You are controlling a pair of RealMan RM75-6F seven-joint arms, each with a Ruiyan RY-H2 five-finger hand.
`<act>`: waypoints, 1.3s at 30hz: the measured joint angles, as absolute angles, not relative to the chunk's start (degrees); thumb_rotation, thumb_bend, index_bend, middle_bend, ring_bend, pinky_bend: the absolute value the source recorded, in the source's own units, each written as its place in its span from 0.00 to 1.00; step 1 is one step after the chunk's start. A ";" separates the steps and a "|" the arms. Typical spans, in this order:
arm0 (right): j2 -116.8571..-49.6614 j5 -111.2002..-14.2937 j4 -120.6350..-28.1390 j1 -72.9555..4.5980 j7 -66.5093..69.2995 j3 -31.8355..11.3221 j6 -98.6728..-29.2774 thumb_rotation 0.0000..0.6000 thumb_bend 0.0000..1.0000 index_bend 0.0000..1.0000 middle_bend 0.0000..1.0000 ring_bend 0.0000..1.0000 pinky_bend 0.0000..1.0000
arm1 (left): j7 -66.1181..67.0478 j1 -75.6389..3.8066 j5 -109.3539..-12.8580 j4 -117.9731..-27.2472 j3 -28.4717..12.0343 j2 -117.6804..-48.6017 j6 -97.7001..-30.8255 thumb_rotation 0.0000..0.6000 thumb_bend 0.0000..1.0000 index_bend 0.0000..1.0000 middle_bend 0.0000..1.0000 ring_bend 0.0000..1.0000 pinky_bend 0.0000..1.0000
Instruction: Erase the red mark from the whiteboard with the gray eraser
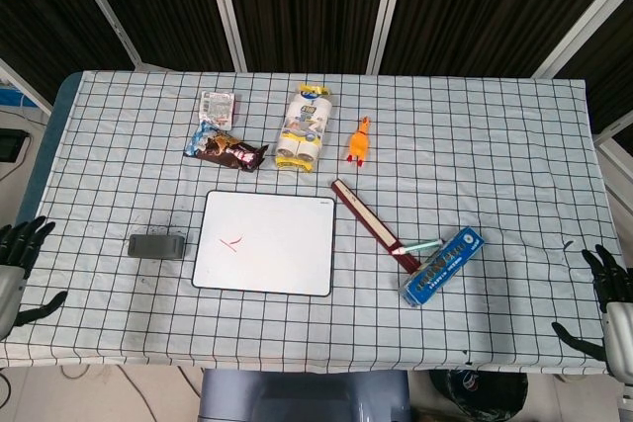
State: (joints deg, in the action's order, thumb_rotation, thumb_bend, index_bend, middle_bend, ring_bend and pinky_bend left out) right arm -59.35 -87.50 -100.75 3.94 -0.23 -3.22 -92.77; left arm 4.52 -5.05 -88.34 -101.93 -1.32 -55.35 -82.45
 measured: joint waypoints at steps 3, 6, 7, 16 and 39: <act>-59.34 -87.49 -100.74 3.92 -0.21 -3.18 -92.67 1.00 0.14 0.01 0.04 0.14 0.19 | 6.91 -6.95 -87.08 -103.32 -2.07 -55.24 -79.43 1.00 0.16 0.00 0.05 0.00 0.00; -59.35 -87.40 -100.73 3.91 -0.17 -3.19 -92.61 1.00 0.14 0.01 0.04 0.14 0.19 | 9.81 -9.27 -84.40 -104.30 -3.08 -55.36 -75.63 1.00 0.16 0.00 0.08 0.00 0.00; -59.35 -87.35 -100.74 3.90 -0.18 -3.22 -92.60 1.00 0.14 0.01 0.04 0.14 0.19 | 10.89 -10.32 -83.19 -104.58 -3.51 -55.49 -73.93 1.00 0.16 0.00 0.09 0.00 0.00; -59.48 -87.20 -100.80 3.80 -0.42 -3.17 -92.29 1.00 0.14 0.01 0.04 0.14 0.19 | 18.10 -18.28 -73.87 -103.21 -6.34 -58.66 -62.86 1.00 0.17 0.08 0.16 0.00 0.00; -59.42 -86.47 -100.92 3.66 -0.47 -3.31 -91.76 1.00 0.14 0.01 0.04 0.14 0.19 | 23.44 -25.92 -69.73 -87.92 -5.39 -72.09 -55.44 1.00 0.17 0.25 0.27 0.00 0.00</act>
